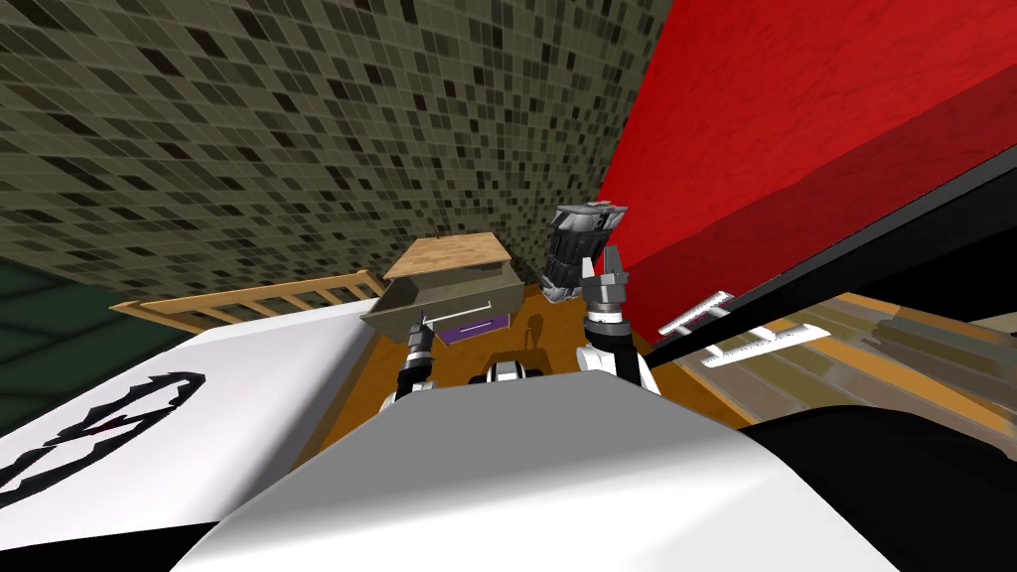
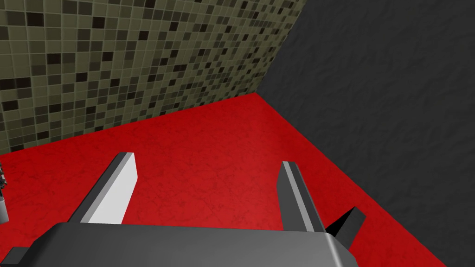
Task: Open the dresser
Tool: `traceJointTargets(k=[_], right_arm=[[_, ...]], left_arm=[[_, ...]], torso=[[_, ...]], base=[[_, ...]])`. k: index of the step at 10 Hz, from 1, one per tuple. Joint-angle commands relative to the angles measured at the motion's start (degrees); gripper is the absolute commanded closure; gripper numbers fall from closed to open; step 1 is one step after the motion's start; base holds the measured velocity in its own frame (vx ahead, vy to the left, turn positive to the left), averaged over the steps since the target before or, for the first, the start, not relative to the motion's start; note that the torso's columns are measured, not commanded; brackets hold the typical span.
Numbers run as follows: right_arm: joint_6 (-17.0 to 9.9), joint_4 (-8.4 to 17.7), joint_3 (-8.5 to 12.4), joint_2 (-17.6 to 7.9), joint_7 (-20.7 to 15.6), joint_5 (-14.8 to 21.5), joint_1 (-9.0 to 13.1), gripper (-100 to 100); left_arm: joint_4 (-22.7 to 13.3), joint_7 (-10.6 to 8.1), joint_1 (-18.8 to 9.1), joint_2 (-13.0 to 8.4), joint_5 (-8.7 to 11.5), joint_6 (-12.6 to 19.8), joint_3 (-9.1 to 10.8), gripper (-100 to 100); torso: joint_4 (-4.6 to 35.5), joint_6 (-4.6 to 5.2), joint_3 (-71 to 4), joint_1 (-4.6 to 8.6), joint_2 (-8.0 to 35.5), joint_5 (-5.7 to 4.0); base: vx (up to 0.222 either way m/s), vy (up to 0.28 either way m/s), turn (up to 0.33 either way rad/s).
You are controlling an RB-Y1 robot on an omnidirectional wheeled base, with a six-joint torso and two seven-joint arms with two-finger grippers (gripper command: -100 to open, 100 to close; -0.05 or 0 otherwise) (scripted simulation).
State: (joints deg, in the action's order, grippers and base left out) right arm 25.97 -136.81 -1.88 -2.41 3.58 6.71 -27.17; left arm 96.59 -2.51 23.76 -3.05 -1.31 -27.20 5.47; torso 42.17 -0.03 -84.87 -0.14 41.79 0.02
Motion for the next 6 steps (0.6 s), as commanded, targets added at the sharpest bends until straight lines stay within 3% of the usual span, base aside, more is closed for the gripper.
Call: traceJointTargets(k=[1, 6], right_arm=[[0.0, 0.0, 0.0, 0.0, 0.0, 0.0, 0.0, 0], [0.0, 0.0, 0.0, 0.0, 0.0, 0.0, 0.0, 0]], left_arm=[[3.6, -0.69, 0.8, -0.6, 0.3, 3.2, 0.3, -100], [10.6, -1.83, 2.4, -1.5, 0.7, 8.8, 0.66, -100]], torso=[[0.0, 0.02, 0.0, -0.01, 0.0, 0.03], [0.4, -0.06, 0.5, 0.33, 0.9, -0.28]], base=[[0.031, 0.001, -0.009], [-0.001, -0.01, -0.015]])
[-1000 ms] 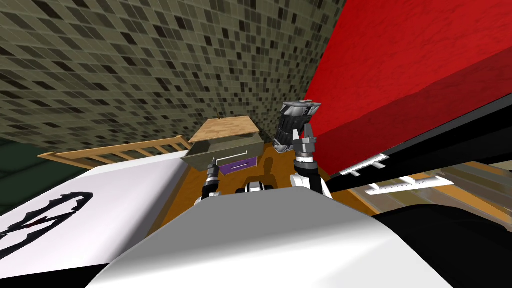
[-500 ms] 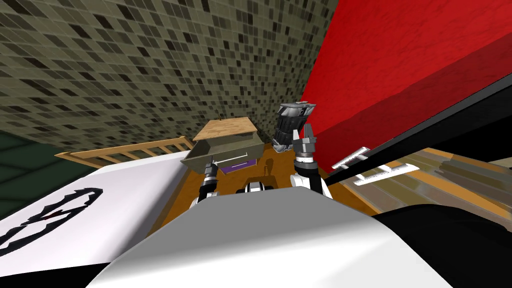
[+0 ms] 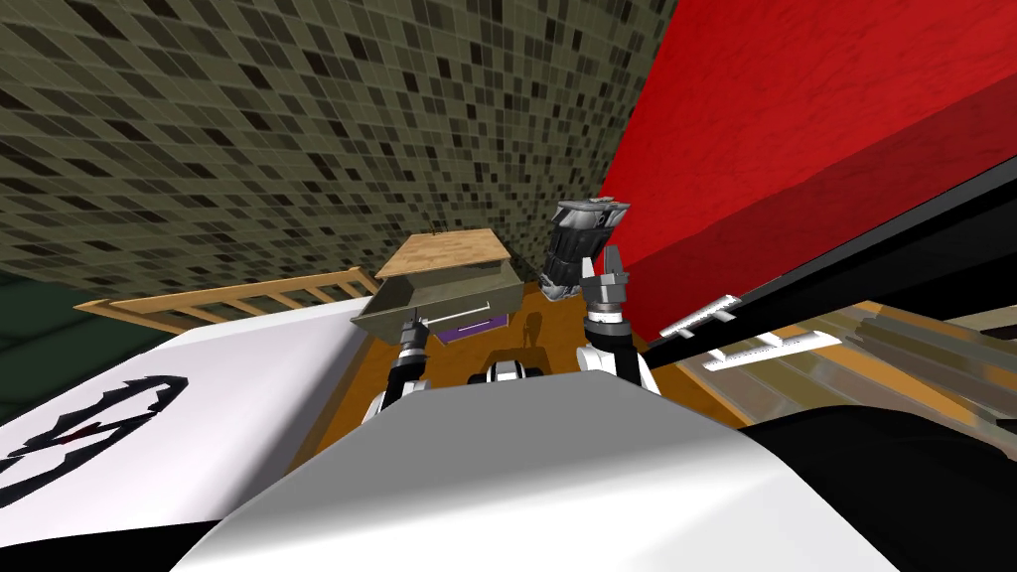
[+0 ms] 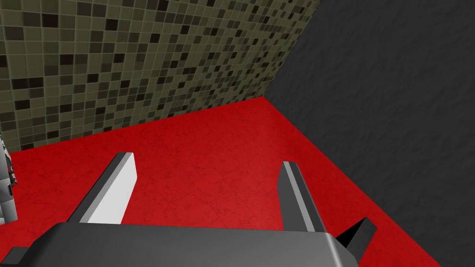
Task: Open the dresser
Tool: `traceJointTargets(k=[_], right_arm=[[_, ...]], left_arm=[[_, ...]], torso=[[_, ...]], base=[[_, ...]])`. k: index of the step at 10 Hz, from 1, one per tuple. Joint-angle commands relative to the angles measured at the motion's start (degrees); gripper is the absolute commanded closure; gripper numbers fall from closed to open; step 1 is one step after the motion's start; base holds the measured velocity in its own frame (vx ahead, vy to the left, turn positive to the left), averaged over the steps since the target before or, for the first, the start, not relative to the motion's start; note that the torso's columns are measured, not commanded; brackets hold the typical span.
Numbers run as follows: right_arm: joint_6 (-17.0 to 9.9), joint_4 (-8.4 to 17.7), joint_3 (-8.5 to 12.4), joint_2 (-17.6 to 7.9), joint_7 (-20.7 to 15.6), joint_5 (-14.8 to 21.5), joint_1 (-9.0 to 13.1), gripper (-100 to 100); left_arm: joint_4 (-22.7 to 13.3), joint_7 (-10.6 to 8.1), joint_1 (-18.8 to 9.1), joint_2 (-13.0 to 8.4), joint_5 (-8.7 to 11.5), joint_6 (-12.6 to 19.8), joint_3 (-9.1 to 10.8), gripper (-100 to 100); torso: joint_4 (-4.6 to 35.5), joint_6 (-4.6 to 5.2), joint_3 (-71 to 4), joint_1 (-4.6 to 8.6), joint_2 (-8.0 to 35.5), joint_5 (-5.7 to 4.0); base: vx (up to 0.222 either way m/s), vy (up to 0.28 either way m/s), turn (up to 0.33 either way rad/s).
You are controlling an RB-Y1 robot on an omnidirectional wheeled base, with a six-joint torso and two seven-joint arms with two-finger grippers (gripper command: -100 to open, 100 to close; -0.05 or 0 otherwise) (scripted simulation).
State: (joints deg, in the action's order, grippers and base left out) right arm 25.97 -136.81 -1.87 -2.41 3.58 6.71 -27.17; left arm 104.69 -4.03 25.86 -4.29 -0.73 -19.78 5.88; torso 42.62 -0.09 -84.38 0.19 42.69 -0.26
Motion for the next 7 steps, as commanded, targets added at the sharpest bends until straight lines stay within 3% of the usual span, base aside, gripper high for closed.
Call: traceJointTargets(k=[1, 2, 7], right_arm=[[0.0, 0.0, 0.0, 0.0, 0.0, 0.0, 0.0, 0], [0.0, 0.0, 0.0, 0.0, 0.0, 0.0, 0.0, 0], [0.0, 0.0, 0.0, 0.0, 0.0, 0.0, 0.0, 0]], left_arm=[[1.3, -0.3, 0.8, -0.2, 0.1, 1.0, -0.04, -100], [1.3, -0.37, 0.9, -0.2, 0.1, 1.2, -0.08, 0], [0.8, -0.39, 1.2, -0.2, 0.1, 1.6, -0.18, 0]], torso=[[0.1, -0.04, 0.0, 0.04, 0.1, -0.07], [0.0, 0.01, 0.0, 0.01, 0.0, 0.02], [-0.3, 0.08, -0.2, -0.15, -0.4, 0.22]], base=[[0.0, 0.0, 0.0], [0.0, 0.0, 0.0], [0.0, 0.0, 0.0]])
